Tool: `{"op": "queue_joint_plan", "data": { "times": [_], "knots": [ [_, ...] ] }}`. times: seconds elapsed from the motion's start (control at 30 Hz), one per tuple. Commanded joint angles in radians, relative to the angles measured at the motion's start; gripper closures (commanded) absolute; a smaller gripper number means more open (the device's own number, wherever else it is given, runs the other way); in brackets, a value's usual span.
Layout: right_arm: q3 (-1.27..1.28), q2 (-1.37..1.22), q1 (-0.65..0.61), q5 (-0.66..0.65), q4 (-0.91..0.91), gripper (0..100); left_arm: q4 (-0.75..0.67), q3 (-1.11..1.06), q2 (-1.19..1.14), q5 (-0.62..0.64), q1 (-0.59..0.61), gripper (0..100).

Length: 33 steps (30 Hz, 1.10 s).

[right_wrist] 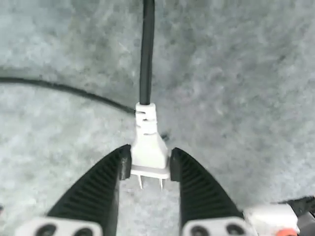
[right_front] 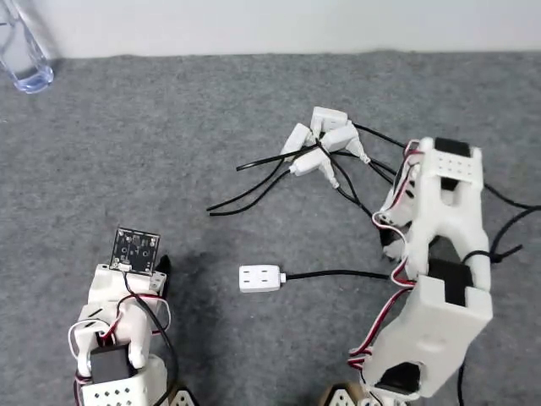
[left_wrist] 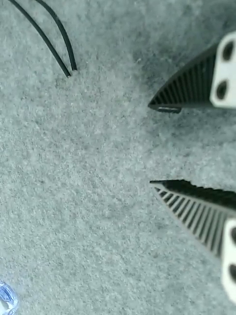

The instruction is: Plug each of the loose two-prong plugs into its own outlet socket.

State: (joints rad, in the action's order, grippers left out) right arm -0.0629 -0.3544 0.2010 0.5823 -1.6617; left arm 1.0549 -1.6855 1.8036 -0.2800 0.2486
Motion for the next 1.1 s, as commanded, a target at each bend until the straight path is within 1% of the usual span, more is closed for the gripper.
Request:
{"op": "queue_joint_plan", "data": {
  "times": [0.0, 0.07, 0.27, 0.33, 0.4, 0.43, 0.5, 0.57, 0.6, 0.63, 0.73, 0.83, 0.87, 1.03, 1.07],
  "knots": [
    [-0.078, 0.056, -0.004, 0.014, -0.054, 82.7, -0.021, 0.004, 0.011, 0.008, -0.006, 79],
    [-0.077, 0.038, 0.001, 0.032, -0.054, 78.1, -0.021, 0.004, 0.011, 0.008, -0.006, 79],
    [-0.086, -0.012, -0.004, 0.031, -0.053, 77.9, -0.021, 0.004, 0.011, 0.008, -0.006, 79],
    [-0.112, -0.007, -0.004, 0.015, -0.062, 77.9, -0.021, 0.004, 0.011, 0.008, -0.006, 79],
    [-0.161, 0.015, 0.007, -0.044, -0.065, 77.9, -0.021, 0.004, 0.011, 0.008, -0.006, 79],
    [-0.192, 0.03, 0.015, -0.106, -0.065, 77.8, -0.021, 0.004, 0.011, 0.008, -0.006, 79],
    [-0.249, 0.065, 0.021, -0.298, -0.065, 77.9, -0.021, 0.004, 0.011, 0.008, -0.006, 79],
    [-0.281, 0.091, 0.031, -0.571, -0.054, 77.8, -0.021, 0.004, 0.011, 0.008, -0.006, 79],
    [-0.284, 0.104, 0.058, -0.707, -0.047, 77.8, -0.021, 0.004, 0.011, 0.008, -0.006, 79],
    [-0.282, 0.11, 0.07, -0.819, -0.042, 77.9, -0.023, 0.004, 0.011, 0.008, -0.006, 79],
    [-0.281, 0.104, 0.068, -1.088, -0.102, 77.9, -0.021, 0.004, 0.011, 0.008, -0.006, 79],
    [-0.282, 0.093, 0.101, -1.491, -0.116, 77.9, -0.02, 0.004, 0.011, 0.008, -0.006, 79],
    [-0.282, 0.09, 0.105, -1.579, -0.105, 77.9, -0.02, 0.004, 0.011, 0.008, -0.006, 79],
    [-0.282, 0.073, 0.142, -1.883, -0.033, 77.9, -0.018, 0.004, 0.009, 0.008, -0.005, 79],
    [-0.282, 0.071, 0.142, -1.926, -0.021, 77.9, -0.018, 0.004, 0.009, 0.008, -0.005, 79]
  ]
}}
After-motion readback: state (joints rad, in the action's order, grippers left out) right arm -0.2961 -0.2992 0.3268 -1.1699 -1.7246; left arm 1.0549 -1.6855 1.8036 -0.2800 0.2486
